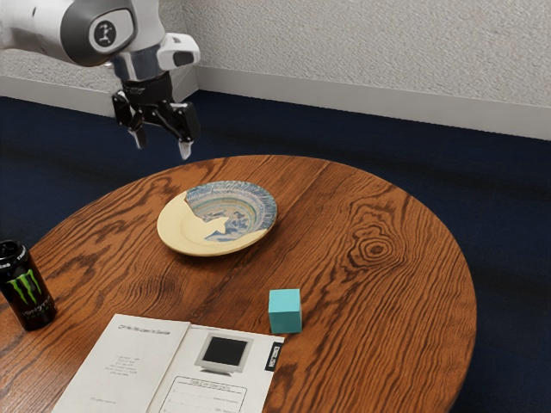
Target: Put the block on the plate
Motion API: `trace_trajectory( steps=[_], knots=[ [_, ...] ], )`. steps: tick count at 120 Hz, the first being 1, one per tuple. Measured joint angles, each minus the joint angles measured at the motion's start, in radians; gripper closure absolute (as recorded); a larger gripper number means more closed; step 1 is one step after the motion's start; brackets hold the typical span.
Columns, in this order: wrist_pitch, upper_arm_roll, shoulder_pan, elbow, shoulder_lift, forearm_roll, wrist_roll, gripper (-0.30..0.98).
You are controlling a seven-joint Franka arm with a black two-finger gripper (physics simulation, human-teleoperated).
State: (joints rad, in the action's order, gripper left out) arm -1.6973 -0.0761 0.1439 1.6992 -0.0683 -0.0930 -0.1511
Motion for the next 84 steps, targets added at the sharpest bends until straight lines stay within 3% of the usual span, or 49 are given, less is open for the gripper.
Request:
trace_trajectory(
  steps=[40, 58, 84],
  knots=[
    [-0.078, 0.006, -0.003, 0.029, 0.129, 0.01, -0.053, 0.0],
    [-0.18, 0.007, 0.068, 0.133, 0.144, 0.037, -0.14, 0.0],
    [-0.299, 0.007, 0.121, 0.15, 0.234, 0.047, -0.291, 0.0]
  ],
)
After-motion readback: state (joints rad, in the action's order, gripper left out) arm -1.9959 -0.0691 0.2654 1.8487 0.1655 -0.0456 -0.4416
